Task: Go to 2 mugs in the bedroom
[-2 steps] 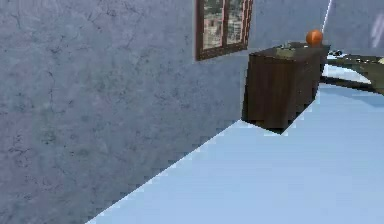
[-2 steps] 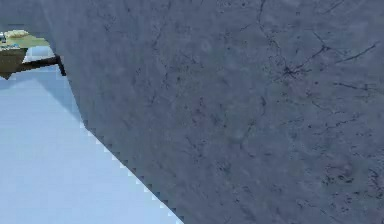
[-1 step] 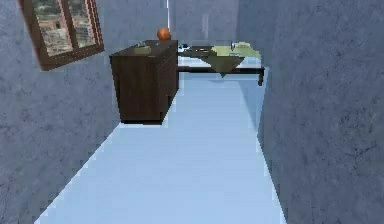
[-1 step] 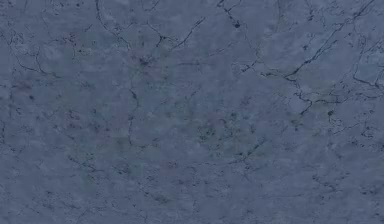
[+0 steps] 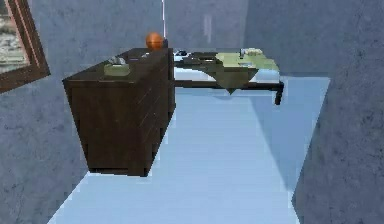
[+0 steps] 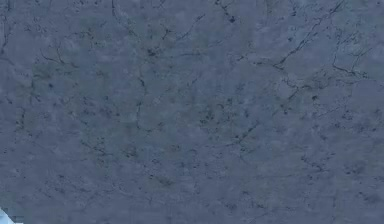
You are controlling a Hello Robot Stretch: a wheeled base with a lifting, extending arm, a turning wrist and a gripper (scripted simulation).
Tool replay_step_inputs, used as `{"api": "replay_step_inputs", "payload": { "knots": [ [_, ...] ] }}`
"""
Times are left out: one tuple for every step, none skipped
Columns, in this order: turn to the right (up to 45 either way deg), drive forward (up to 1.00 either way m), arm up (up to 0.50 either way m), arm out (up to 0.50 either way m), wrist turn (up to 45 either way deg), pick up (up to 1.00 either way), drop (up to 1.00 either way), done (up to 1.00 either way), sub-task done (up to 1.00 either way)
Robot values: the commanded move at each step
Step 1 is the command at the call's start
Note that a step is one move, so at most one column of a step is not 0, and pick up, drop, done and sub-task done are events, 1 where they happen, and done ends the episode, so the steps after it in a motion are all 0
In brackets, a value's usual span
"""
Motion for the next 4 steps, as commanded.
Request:
{"api": "replay_step_inputs", "payload": {
  "knots": [
    [0.0,1.00,0.00,0.00,0.0,0.00,0.00,0.00,0.00],
    [6.0,0.00,0.00,0.00,0.0,0.00,0.00,0.00,0.00],
    [0.0,0.55,0.00,0.00,0.0,0.00,0.00,0.00,0.00],
    [45.0,0.00,0.00,0.00,0.0,0.00,0.00,0.00,0.00]
  ]
}}
